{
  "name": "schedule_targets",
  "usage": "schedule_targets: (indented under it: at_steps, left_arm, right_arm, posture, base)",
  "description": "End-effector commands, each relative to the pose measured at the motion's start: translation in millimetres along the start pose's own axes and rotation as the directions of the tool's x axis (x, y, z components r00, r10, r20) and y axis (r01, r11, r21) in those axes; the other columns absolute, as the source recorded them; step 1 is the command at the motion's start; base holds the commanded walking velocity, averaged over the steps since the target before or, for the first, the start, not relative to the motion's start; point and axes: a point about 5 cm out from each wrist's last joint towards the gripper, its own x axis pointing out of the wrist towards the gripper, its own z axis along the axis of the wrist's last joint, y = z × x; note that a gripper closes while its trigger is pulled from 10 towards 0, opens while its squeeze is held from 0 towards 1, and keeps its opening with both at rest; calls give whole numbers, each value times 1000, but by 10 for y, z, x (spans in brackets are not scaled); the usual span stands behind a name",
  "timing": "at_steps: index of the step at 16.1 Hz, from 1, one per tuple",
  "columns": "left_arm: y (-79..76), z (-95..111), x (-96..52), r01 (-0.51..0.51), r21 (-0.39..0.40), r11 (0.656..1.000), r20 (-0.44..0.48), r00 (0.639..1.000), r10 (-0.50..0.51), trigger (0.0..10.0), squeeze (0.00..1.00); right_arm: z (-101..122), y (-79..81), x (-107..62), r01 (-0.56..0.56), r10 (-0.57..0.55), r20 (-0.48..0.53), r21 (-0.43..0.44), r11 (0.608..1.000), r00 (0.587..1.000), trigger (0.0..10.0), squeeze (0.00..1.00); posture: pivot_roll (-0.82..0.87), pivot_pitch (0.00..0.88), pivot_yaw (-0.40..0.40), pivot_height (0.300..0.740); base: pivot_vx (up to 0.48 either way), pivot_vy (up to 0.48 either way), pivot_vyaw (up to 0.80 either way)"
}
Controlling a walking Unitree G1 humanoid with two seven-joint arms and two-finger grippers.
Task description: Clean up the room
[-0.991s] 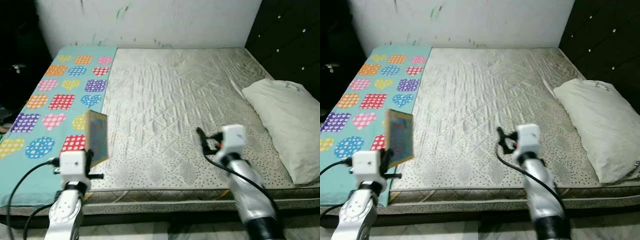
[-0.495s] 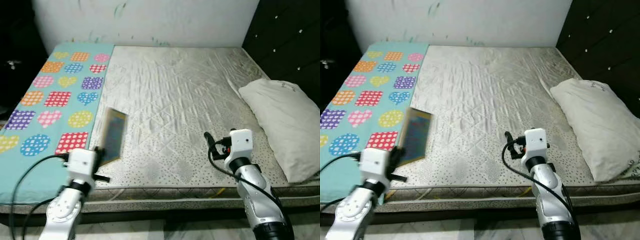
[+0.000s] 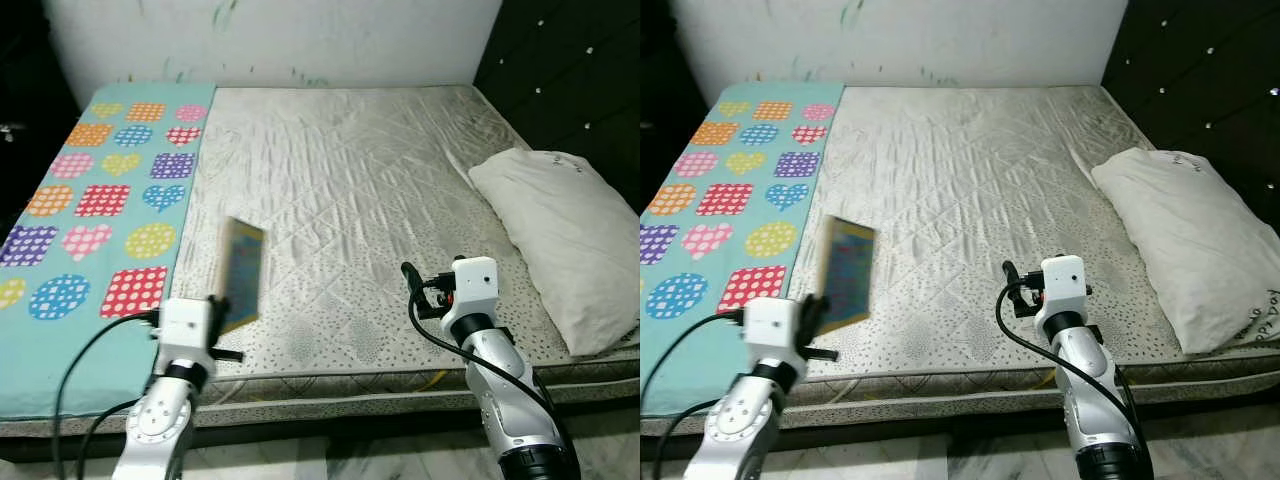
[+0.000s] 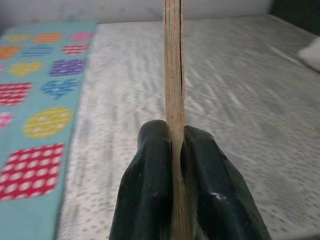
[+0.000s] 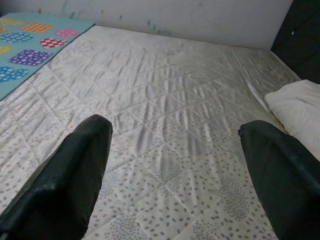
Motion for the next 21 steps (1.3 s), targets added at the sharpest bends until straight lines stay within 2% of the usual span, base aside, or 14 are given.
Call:
schedule_targets:
  at_steps: [1,3,7,10,12,14,17,20,21]
  left_arm:
    - [-19,72,20,33,29,999,37,999,-34,10000,0]
    - [-28,54,42,66,46,997,27,997,-67,10000,0]
    - [69,31,117,-13,1,1000,16,1000,13,10000,0]
    - [17,-4,113,12,15,1000,9,1000,-12,10000,0]
    - [28,2,113,-8,28,1000,15,1000,7,10000,0]
    - [73,1,110,-28,25,999,14,1000,28,10000,0]
    - [127,-15,102,-54,36,998,10,999,54,10000,0]
    - [102,2,133,-50,39,998,19,999,49,10000,0]
    - [100,4,138,-51,39,998,20,999,50,10000,0]
  right_arm:
    - [21,2,25,6,-6,1,3,1000,1000,10000,0]
    - [46,19,52,6,-6,11,4,1000,1000,10000,0]
    - [9,-34,-33,38,-38,5,10,999,999,10000,0]
    - [36,16,-6,26,-26,23,29,999,999,10000,0]
    - [69,16,18,32,-32,41,7,999,999,10000,0]
    - [12,1,-4,40,-38,23,-71,997,999,10000,0]
    - [-73,-32,-57,50,-51,-12,-74,996,999,10000,0]
    - [-80,-60,-53,73,-74,-15,-76,994,997,10000,0]
    - [-76,-58,-54,74,-75,-10,-69,995,997,9216,0]
  posture:
    - [-94,79,-20,740]
    - [-95,74,-13,740]
    - [-115,68,1,740]
    - [-119,73,6,740]
    - [-115,72,7,740]
    - [-107,78,7,740]
    - [-112,83,10,740]
    - [-116,84,12,740]
    - [-117,84,13,740]
  base:
    - [0,0,0]
    - [0,0,0]
    - [0,0,0]
    - [0,0,0]
    - [0,0,0]
    - [0,0,0]
    - [0,0,0]
    - [0,0,0]
    - [0,0,0]
